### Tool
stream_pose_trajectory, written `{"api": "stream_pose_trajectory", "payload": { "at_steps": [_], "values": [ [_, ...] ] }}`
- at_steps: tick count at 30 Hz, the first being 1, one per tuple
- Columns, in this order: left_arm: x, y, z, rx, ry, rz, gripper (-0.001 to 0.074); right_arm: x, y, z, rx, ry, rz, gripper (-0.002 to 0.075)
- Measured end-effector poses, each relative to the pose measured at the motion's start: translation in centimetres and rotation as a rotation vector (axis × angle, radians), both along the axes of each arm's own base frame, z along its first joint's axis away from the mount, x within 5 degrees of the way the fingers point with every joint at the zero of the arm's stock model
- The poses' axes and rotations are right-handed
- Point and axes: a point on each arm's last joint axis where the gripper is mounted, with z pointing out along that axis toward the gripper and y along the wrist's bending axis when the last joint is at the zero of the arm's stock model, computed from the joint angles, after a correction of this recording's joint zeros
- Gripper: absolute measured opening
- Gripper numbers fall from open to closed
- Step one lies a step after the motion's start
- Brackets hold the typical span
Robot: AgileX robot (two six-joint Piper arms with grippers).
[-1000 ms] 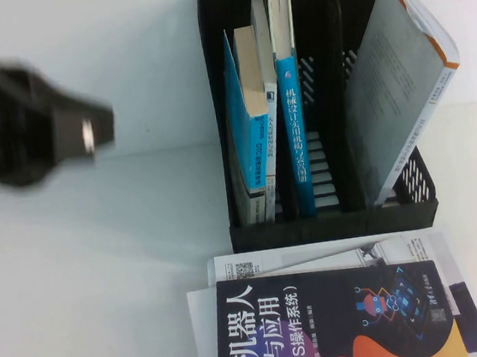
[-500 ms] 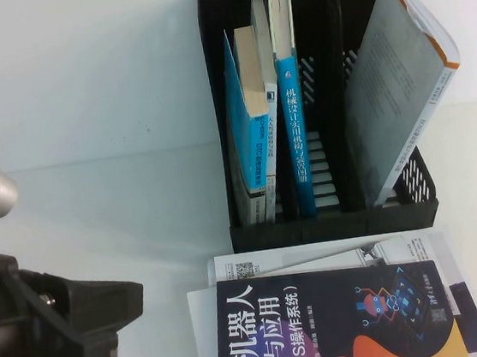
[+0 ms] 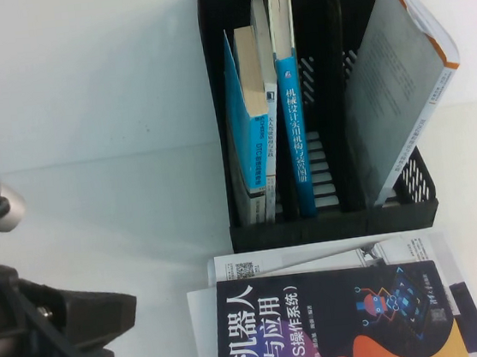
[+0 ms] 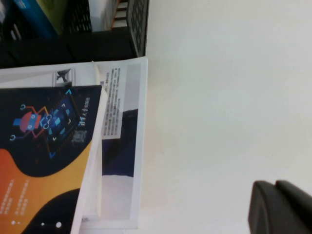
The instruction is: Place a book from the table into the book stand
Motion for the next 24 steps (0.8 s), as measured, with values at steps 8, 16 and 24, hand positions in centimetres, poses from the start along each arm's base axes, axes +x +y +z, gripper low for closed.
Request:
{"api": "stream_pose_trajectory", "payload": {
  "at_steps": [8,16,24],
  "values": [
    [-1.5,3.1,-2.1,-0.067,-0.179,0.205,-0.0002,0.0,0.0,0.0,0.000,0.000,0.000,-0.0003],
    [-5.2,6.4,-9.2,-0.160,-0.321,0.494,-0.0002,0.0,0.0,0.0,0.000,0.000,0.000,-0.0003],
    [-6.0,7.4,-17.0,-0.259,-0.400,0.654,-0.0002,0.0,0.0,0.0,0.000,0.001,0.000,-0.0003]
  ]
}}
